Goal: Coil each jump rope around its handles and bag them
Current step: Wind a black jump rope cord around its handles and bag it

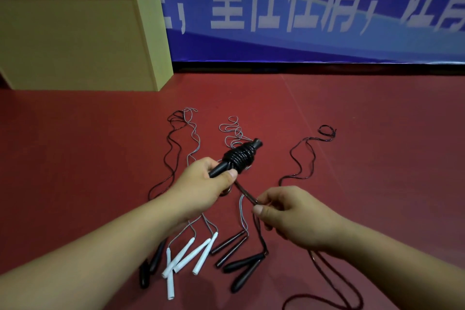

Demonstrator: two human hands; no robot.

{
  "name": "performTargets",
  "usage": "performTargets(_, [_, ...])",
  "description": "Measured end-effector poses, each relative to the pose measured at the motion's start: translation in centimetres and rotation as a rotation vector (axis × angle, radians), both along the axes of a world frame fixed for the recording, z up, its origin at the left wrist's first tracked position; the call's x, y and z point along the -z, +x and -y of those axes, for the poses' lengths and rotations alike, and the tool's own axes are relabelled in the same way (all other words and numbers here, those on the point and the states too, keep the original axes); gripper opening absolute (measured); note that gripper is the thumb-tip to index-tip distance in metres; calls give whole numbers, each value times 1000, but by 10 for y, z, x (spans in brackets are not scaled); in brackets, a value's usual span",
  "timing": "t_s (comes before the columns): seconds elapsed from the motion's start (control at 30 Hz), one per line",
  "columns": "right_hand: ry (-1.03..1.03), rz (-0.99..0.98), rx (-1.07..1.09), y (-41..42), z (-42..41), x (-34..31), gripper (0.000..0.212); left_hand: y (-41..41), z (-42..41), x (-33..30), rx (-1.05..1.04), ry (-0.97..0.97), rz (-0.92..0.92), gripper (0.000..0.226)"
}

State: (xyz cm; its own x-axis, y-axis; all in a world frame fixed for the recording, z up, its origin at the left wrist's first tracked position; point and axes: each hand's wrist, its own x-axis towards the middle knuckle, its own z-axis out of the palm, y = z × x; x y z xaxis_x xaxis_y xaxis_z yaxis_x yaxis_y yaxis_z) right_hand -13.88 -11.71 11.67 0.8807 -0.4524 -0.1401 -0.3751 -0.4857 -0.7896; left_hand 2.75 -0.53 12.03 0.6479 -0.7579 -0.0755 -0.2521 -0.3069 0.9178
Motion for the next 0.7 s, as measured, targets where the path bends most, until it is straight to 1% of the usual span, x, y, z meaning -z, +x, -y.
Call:
performTargets(0.07, [-12, -26, -18, 1, -4, 0, 22, 6, -2, 4, -24, 56, 97, 17])
performTargets(0.13, [-12, -45, -31, 1, -6, -1, 24, 11, -4, 7, 2, 129, 207, 17])
performTargets(0.43, [-104, -77, -13, 1, -6, 0, 17, 17, -6, 16, 80, 338, 577, 23])
performTargets(0.57, [-199, -58, -16, -1, -6, 1, 14, 12, -6, 15, 150, 401, 693, 22])
performTargets(0.7, [-271, 12, 19, -1, -4, 0, 16, 7, -3, 12, 251, 414, 793, 16])
